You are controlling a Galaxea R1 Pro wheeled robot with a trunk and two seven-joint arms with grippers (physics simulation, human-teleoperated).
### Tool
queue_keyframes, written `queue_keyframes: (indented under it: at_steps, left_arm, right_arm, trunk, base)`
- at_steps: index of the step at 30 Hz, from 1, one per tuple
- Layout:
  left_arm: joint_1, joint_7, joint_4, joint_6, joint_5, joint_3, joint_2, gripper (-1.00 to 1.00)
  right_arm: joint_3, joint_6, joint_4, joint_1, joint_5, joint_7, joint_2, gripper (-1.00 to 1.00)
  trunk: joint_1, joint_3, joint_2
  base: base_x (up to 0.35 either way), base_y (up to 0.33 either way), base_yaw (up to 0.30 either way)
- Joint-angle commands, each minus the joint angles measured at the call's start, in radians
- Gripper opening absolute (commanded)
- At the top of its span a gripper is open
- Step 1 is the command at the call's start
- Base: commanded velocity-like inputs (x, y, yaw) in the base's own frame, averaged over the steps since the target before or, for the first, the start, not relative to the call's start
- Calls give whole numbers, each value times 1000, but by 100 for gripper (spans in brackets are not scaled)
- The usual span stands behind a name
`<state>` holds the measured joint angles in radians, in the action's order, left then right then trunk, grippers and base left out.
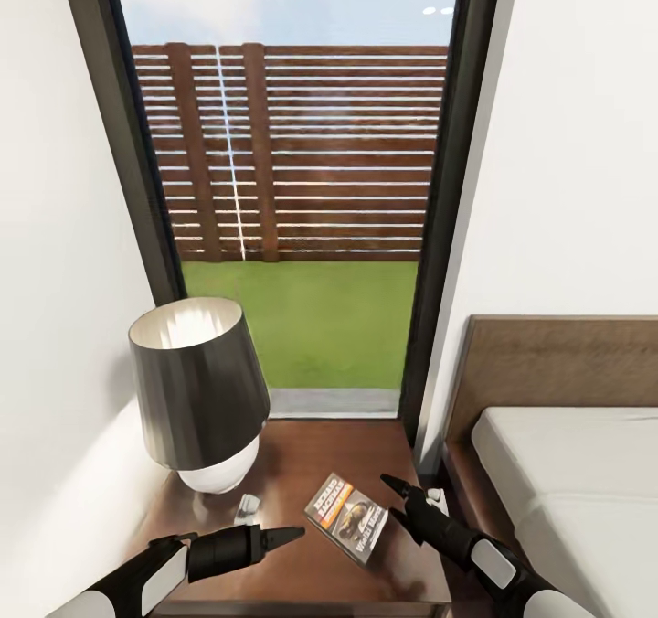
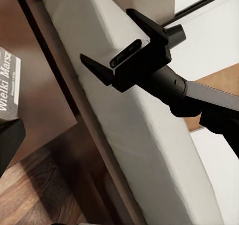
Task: In the bedroom, move the book from the bed onto either nightstand, and place the two sandals side by side next to the bed.
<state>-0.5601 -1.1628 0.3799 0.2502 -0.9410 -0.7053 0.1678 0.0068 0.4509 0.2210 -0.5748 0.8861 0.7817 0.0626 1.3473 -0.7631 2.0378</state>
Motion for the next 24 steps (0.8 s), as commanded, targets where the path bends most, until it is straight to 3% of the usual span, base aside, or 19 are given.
queue_keyframes:
  at_steps: [1,13,24]
  left_arm:
    - [-1,-1,1,11,-10,-6,1,100]
    - [-1,4,1,9,-10,-6,1,100]
    - [8,131,1,8,-11,-8,0,100]
  right_arm:
    - [1,8,0,0,7,1,0,100]
    - [0,8,0,0,7,1,0,100]
    - [-1,8,-1,0,7,0,1,100]
  trunk:
    - [-4,2,-7]
    - [-50,40,-91]
    - [-92,74,-168]
  base:
    - [0,0,0]
    - [0,0,0]
    - [0,0,0]
